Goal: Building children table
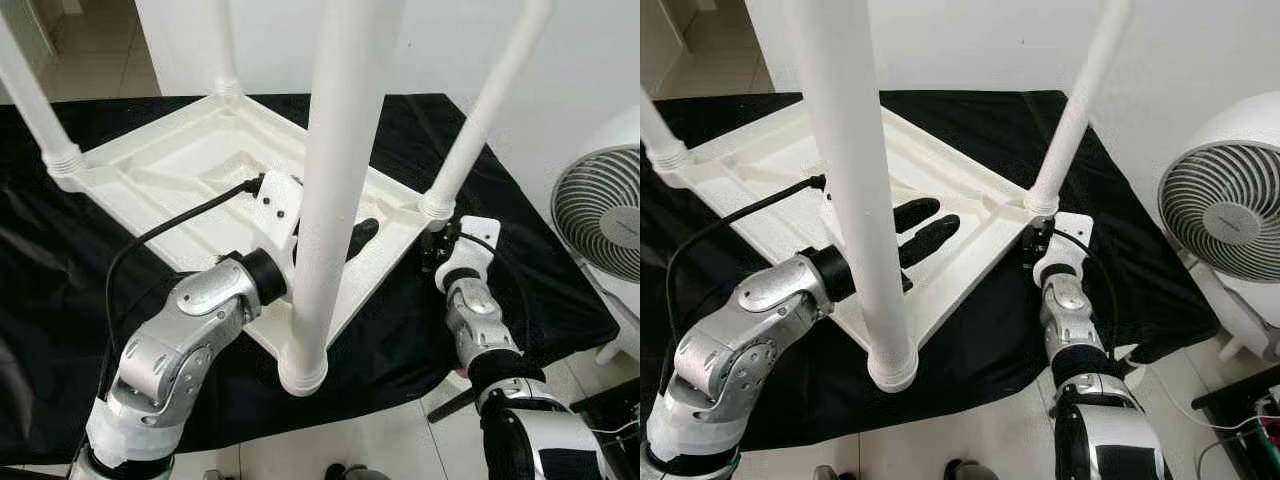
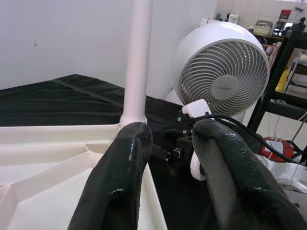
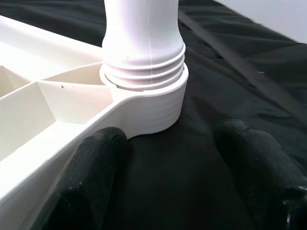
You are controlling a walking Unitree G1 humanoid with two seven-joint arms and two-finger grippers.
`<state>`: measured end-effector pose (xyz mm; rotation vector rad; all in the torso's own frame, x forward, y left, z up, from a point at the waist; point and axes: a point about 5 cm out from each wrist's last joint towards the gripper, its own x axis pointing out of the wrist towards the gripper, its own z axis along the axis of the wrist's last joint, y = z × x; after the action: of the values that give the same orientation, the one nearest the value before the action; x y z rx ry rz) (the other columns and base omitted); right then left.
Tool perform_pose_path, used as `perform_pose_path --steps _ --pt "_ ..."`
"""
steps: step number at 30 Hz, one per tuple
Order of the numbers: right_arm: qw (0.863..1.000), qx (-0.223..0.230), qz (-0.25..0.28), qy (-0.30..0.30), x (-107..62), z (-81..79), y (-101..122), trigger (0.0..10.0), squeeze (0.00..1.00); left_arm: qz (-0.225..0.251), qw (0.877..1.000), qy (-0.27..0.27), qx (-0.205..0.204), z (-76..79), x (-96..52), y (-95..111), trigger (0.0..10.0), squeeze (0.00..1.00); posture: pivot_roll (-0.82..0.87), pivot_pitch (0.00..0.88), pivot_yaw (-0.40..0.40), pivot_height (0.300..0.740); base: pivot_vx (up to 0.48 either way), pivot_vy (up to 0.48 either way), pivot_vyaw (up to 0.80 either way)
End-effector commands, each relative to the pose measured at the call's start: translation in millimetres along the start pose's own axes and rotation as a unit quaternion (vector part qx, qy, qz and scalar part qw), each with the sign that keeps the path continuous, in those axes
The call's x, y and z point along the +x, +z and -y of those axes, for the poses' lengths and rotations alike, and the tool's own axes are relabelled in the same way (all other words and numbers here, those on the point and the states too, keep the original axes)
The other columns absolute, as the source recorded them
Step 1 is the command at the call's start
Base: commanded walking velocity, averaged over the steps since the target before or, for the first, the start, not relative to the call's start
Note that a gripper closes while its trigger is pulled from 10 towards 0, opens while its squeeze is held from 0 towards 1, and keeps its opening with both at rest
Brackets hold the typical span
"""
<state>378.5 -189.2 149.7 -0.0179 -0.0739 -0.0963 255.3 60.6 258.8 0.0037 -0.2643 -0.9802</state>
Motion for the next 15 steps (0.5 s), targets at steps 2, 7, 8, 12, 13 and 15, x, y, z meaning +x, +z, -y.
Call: perform_pose_path --steps 2,7,8,12,13,15 --pt "1.0 0.002 0.006 0.02 2.6 -7.2 3.0 10.0 0.0 0.002 1.0 -0.025 -0.001 5.7 2.1 0.3 10.0 0.0 0.01 0.11 -0.045 0.74 0.0 0.0 0.0" --pt "1.0 0.005 -0.005 -0.007 5.6 2.6 2.6 10.0 0.0 -0.002 1.0 -0.027 -0.002 6.5 5.0 -2.9 10.0 0.0 0.01 0.117 -0.039 0.74 0.0 0.0 0.0" --pt "1.0 0.008 -0.007 -0.017 5.5 5.8 1.7 10.0 0.0 -0.003 1.0 -0.028 -0.003 6.9 5.9 -3.6 10.0 0.0 0.01 0.117 -0.039 0.74 0.0 0.0 0.0" --pt "0.999 0.012 -0.001 -0.034 2.8 10.8 0.4 10.0 0.0 -0.006 1.0 -0.028 -0.002 7.0 7.4 -5.7 10.0 0.0 0.01 0.123 -0.027 0.74 0.0 0.0 0.0" --pt "0.999 0.012 -0.001 -0.034 2.8 10.8 0.4 10.0 0.0 -0.006 1.0 -0.028 -0.002 7.0 7.4 -5.7 10.0 0.0 0.01 0.123 -0.027 0.74 0.0 0.0 0.0" --pt "0.999 0.016 0.015 -0.047 -2.1 15.7 0.2 10.0 0.0 -0.013 1.0 -0.027 0.004 6.6 8.6 -9.7 10.0 0.0 0.01 0.124 -0.012 0.74 0.0 0.0 0.0"
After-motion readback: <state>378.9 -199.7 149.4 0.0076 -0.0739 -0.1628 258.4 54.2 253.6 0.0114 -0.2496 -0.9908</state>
